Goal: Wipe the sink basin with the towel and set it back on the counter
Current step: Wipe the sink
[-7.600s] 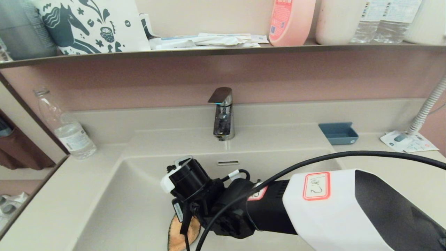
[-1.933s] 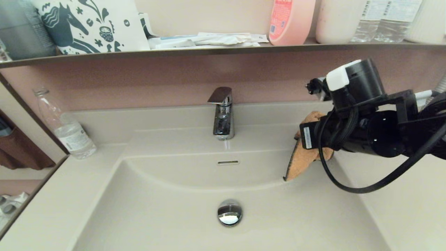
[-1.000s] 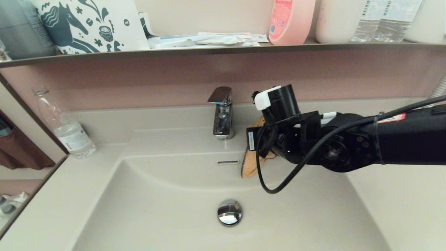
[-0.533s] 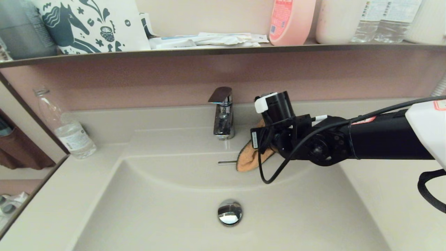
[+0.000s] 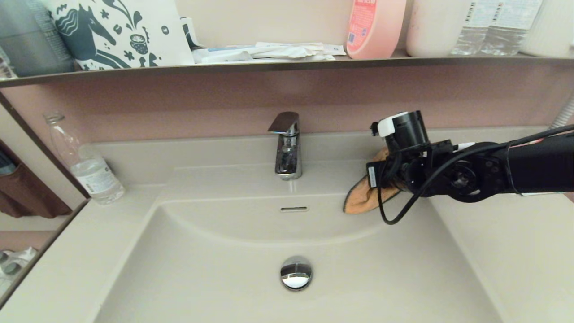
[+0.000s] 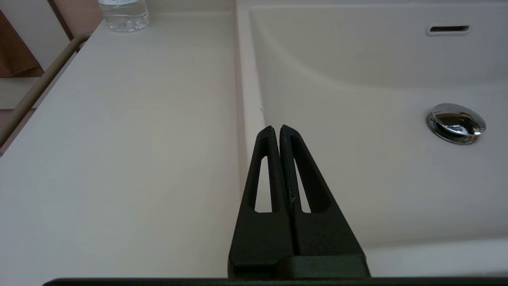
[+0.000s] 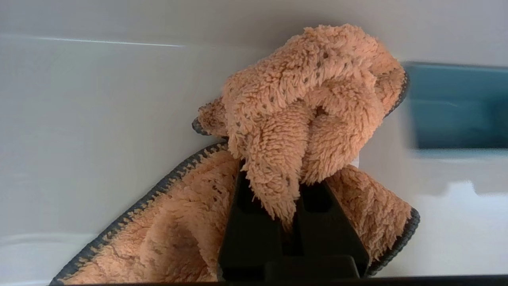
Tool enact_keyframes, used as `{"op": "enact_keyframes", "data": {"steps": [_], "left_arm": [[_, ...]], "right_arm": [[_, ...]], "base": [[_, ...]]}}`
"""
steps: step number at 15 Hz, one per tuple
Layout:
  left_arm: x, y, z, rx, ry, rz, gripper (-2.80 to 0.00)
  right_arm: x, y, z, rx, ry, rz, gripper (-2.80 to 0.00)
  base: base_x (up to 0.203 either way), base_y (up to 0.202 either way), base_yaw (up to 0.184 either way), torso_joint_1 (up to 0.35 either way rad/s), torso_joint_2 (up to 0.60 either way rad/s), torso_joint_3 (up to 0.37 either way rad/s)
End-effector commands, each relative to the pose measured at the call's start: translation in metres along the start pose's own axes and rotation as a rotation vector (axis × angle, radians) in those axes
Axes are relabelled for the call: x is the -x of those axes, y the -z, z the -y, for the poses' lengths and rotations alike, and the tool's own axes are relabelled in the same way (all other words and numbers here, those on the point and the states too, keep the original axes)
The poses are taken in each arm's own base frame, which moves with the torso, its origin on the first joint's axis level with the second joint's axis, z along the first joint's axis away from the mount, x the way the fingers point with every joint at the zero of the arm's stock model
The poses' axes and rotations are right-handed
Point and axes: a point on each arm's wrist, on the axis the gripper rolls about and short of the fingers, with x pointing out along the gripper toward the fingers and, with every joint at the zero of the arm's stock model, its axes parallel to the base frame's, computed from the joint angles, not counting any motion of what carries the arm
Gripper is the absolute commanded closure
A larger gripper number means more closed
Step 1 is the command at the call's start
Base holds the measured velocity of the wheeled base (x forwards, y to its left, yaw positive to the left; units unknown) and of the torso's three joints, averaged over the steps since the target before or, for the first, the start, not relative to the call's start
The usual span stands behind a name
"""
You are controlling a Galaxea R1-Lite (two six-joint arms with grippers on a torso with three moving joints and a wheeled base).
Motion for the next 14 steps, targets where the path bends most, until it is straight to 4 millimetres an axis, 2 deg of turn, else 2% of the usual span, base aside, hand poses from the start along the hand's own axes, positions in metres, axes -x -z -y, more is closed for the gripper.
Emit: {"op": "enact_keyframes", "data": {"steps": [1, 3, 6, 9, 11, 14], "left_arm": [[0.000, 0.000, 0.000, 0.000, 0.000, -0.002, 0.00], [0.000, 0.000, 0.000, 0.000, -0.002, -0.002, 0.00], [0.000, 0.000, 0.000, 0.000, -0.001, -0.002, 0.00], [0.000, 0.000, 0.000, 0.000, 0.000, -0.002, 0.00], [0.000, 0.000, 0.000, 0.001, 0.000, -0.002, 0.00], [0.000, 0.000, 0.000, 0.000, -0.002, -0.002, 0.00]], "right_arm": [[0.005, -0.004, 0.018, -0.017, 0.019, 0.005, 0.00], [0.005, -0.004, 0.027, -0.021, 0.024, 0.002, 0.00], [0.006, -0.006, 0.030, -0.011, 0.027, 0.004, 0.00], [0.015, -0.009, 0.039, -0.016, 0.023, 0.015, 0.00], [0.016, -0.008, 0.035, -0.008, 0.014, 0.015, 0.00], [0.026, -0.005, 0.014, 0.020, -0.037, 0.023, 0.00]], "base": [[0.000, 0.000, 0.000, 0.000, 0.00, 0.000], [0.000, 0.000, 0.000, 0.000, 0.00, 0.000], [0.000, 0.000, 0.000, 0.000, 0.00, 0.000], [0.000, 0.000, 0.000, 0.000, 0.00, 0.000], [0.000, 0.000, 0.000, 0.000, 0.00, 0.000], [0.000, 0.000, 0.000, 0.000, 0.00, 0.000]]}}
